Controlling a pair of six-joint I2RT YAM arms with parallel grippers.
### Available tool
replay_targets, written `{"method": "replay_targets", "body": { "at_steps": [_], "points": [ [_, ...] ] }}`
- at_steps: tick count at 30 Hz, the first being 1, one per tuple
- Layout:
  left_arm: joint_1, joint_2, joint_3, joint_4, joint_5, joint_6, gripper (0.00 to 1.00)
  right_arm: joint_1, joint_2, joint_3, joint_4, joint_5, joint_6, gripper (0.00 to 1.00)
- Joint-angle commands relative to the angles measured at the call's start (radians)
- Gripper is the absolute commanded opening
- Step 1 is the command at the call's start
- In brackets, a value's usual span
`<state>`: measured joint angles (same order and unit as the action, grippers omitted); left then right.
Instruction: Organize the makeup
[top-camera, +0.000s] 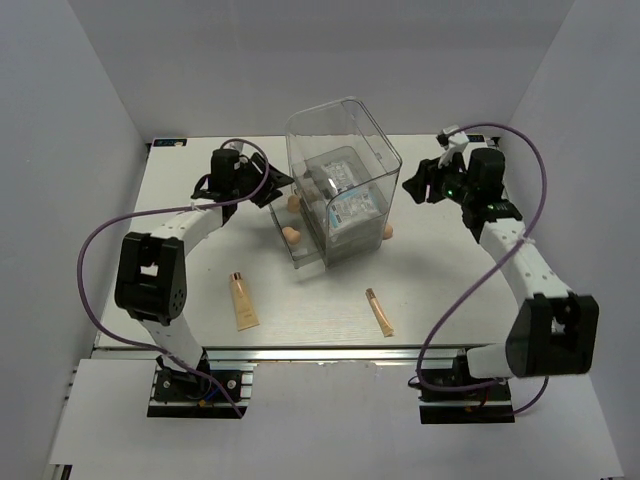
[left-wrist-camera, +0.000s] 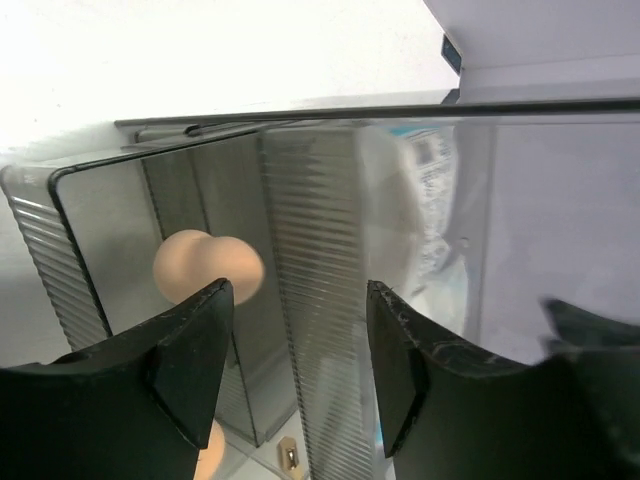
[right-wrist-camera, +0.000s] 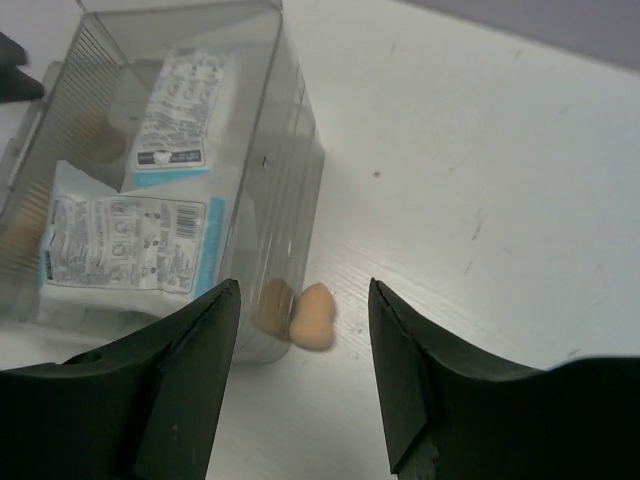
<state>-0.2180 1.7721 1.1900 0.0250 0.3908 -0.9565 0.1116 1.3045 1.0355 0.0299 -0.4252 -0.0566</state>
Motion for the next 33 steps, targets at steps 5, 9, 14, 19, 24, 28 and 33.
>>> {"method": "replay_targets", "body": {
  "at_steps": [5,9,14,19,24,28,33],
  "points": [
    [0.075,-0.258,0.014,-0.103,-0.040,0.084,0.74,-0.030,0.355,0.202,-0.192,-0.206,0.123,0.69],
    [0.190,-0.438,-0.113,-0.161,-0.033,0.067,0.82,-0.043,0.492,0.305,-0.299,-0.268,0.063,0.67],
    [0.305,-0.579,-0.243,-0.286,-0.050,0.107,0.86,-0.041,0.649,0.434,-0.401,-0.270,0.063,0.57],
    [0.344,-0.658,-0.274,-0.480,-0.147,0.177,0.90,-0.010,0.714,0.497,-0.484,-0.221,0.028,0.57],
    [0.397,-0.660,-0.222,-0.678,-0.265,0.242,0.92,-0.003,0.756,0.475,-0.567,-0.190,0.000,0.55],
    [0.416,-0.649,-0.196,-0.714,-0.310,0.259,0.92,0.008,0.762,0.434,-0.593,-0.170,-0.005,0.53],
    [0.420,-0.634,-0.191,-0.714,-0.310,0.257,0.92,0.037,0.777,0.429,-0.602,-0.130,-0.003,0.51]
  ]
}}
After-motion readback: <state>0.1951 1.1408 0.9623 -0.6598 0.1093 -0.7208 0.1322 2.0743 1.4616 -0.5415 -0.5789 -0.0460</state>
